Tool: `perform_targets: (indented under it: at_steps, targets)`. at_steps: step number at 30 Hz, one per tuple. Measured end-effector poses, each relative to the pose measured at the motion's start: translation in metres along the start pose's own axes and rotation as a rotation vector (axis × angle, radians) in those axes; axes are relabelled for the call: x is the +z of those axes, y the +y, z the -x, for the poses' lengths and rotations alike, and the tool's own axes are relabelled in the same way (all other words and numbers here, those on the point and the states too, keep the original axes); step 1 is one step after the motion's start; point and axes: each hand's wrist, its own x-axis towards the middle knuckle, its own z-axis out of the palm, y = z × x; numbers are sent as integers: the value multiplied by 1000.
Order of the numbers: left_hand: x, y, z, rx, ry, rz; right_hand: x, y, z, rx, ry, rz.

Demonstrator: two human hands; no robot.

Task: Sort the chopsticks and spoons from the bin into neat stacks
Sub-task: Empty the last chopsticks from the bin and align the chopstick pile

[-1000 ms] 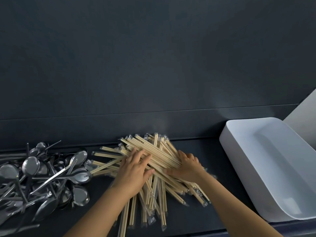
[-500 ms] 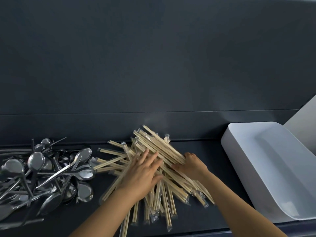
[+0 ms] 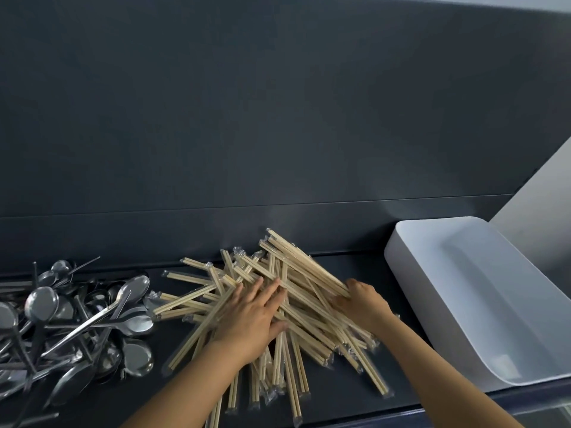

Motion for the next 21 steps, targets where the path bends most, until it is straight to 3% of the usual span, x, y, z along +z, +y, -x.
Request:
perform_targets:
  at_steps: [13, 17, 21]
  targets:
    - [2, 2, -4, 10, -3, -14, -8, 47, 7, 118, 144, 52]
    - [-14, 21, -6, 0, 119, 14, -5, 35, 7, 71, 203, 33]
    - [-28, 57, -20, 137, 223, 71, -3, 16, 5, -7, 183, -25]
